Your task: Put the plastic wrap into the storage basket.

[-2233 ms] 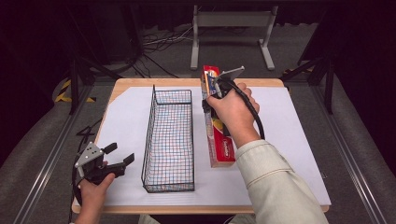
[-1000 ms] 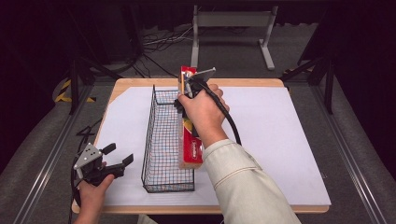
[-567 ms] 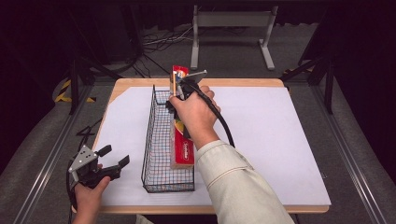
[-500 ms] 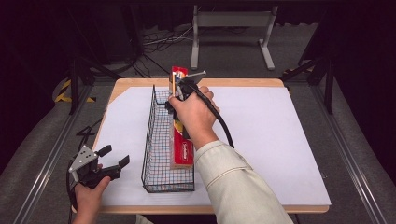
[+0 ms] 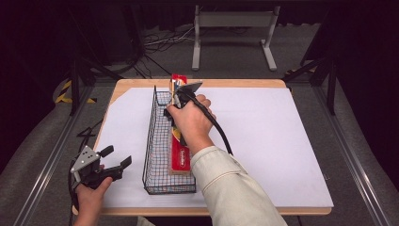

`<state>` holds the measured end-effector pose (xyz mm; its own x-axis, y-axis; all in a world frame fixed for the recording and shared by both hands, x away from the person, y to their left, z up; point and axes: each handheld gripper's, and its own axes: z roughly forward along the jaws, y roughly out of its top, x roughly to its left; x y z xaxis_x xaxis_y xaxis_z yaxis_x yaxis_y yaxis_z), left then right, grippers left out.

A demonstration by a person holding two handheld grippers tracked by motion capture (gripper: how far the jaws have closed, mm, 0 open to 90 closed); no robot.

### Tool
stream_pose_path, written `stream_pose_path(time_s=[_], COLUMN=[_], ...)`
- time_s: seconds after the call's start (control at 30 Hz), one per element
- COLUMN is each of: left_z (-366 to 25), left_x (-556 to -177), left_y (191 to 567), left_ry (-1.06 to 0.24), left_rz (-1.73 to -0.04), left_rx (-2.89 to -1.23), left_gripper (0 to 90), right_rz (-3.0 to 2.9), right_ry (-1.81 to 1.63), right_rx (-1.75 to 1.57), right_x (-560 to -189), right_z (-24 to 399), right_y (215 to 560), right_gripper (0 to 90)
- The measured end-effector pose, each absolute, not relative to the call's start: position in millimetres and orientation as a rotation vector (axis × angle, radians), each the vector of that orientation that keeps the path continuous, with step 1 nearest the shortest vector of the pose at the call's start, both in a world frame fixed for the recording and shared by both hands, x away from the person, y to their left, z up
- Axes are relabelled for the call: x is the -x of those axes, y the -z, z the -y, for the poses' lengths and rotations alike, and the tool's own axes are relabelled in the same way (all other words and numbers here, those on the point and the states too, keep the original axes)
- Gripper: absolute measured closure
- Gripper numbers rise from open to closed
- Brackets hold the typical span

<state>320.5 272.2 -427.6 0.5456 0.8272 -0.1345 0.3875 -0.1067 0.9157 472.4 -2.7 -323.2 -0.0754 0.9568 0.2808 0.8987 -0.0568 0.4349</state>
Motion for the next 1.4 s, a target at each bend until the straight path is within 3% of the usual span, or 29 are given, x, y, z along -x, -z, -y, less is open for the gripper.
stream_pose_path(time_s=[1.4], left_z=[-271], left_x=[-322], left_y=[429], left_ry=[-0.512], left_rz=[-1.038], left_rx=[-1.716], left_gripper=[15.7], right_rz=[-2.137], right_ry=[-0.574], right_rx=[-2.078], right_x=[-471], right_z=[-19], right_y=[383], right_gripper=[39.7])
